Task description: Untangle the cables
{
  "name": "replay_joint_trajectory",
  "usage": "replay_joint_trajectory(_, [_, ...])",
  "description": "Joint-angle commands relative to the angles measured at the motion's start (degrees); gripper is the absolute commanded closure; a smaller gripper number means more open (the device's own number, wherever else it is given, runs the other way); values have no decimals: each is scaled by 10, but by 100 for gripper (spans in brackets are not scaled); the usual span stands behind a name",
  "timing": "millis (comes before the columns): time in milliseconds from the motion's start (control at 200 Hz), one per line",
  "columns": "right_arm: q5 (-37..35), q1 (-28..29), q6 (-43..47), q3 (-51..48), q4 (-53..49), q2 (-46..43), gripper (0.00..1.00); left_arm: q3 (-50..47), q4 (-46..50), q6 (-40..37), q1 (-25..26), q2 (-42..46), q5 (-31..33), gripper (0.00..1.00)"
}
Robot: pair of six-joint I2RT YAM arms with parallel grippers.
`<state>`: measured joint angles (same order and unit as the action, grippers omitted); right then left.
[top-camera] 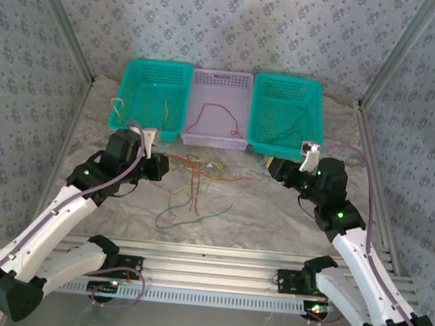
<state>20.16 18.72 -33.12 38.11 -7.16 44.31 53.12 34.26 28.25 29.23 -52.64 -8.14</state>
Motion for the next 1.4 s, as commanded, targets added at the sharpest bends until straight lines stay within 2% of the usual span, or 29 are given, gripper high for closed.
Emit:
replay_joint_trajectory(0, [-14,18,21,34,13,5,52,19,-25,18,-1,-9,-4,100])
replay_joint_trajectory(85, [10,53,6,42,47,40,51,18,-49,34,-1,-21,-14,100])
replay_joint_trajectory(145, [29,100,13,53,71,77,50,20,-63,43,2,-31,-23,100])
replay_joint_trajectory(295, [24,223,44,88,103,191,51,29,-83,60,14,-38,-24,100])
replay_joint_trajectory(410, [-9,274,57,105,110,256,57,32,-88,69,21,-38,-28,100])
replay_joint_trajectory(510, [-18,274,52,100,125,279,57,32,-88,73,27,-36,-28,100])
replay_joint_trajectory(685, [-32,281,96,123,64,304,55,34,-78,68,29,-26,-19,100])
replay_joint_trajectory(874, [-105,295,144,117,22,287,51,37,-71,63,29,-26,-18,100])
replay_joint_trajectory(954, [-131,289,156,113,6,274,46,40,-63,59,29,-24,-16,100])
replay_joint_trajectory(1069, [-156,276,155,113,-16,277,45,46,-57,58,29,-22,-21,100])
replay_joint_trajectory(1254, [-63,247,111,69,63,286,46,56,-84,82,31,-2,-57,100])
replay_joint_trajectory(1394, [-55,268,118,49,130,286,46,72,-89,98,34,-1,-76,100])
